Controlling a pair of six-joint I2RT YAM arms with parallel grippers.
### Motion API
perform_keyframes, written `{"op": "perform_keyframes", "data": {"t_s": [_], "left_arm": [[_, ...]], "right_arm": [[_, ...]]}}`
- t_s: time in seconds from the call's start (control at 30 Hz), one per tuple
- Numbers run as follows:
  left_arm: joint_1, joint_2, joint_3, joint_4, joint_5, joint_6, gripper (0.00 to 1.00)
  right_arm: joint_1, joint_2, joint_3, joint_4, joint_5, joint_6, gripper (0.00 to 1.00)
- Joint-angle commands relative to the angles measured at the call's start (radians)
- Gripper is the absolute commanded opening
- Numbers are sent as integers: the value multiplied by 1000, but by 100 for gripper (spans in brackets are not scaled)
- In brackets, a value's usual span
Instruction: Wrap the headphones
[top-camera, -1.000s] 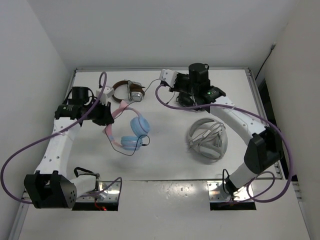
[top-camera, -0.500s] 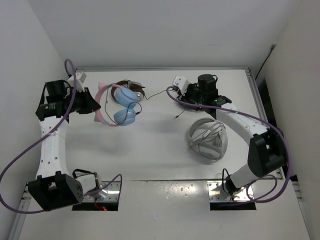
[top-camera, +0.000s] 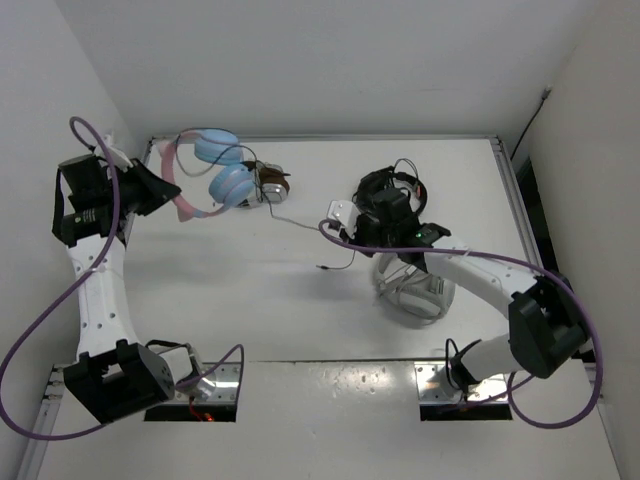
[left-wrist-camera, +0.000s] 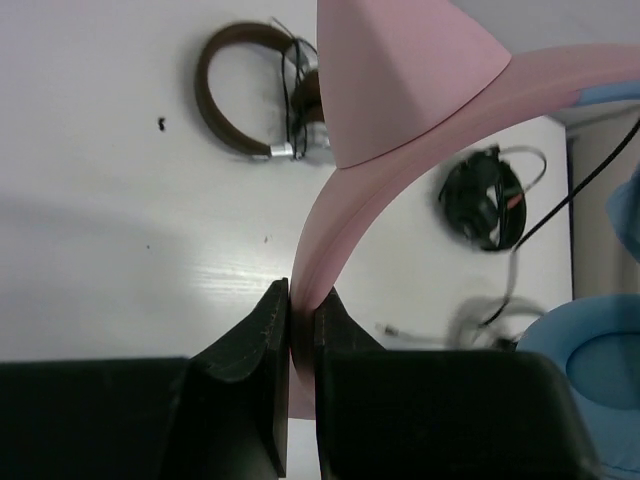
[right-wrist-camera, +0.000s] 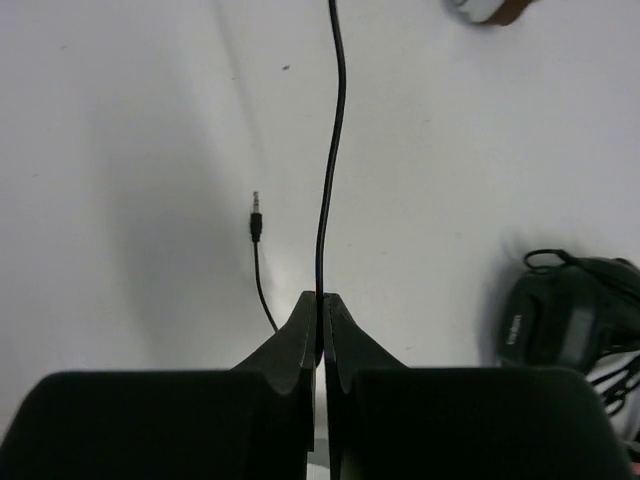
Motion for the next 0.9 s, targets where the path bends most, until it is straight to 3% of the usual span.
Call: {"op": "perform_keyframes", "data": {"t_s": [0.0, 0.1, 0.23, 0.53, 0.87], "left_arm": [[26, -47, 45, 154, -50, -194, 0], [26, -56, 45, 177, -191, -241, 0], [26, -56, 25, 209, -276, -273, 0], [84, -44, -18, 284, -318, -482, 0], [84, -24, -29, 294, -457, -393, 0]], "right_arm": [[39, -63, -23, -40, -34, 45, 0], [74, -86, -46, -66, -44, 65, 0], [145, -121, -80, -101, -44, 74, 0], [291, -121, -59, -187, -95, 112, 0], [395, -154, 64, -324, -182, 79, 0]]}}
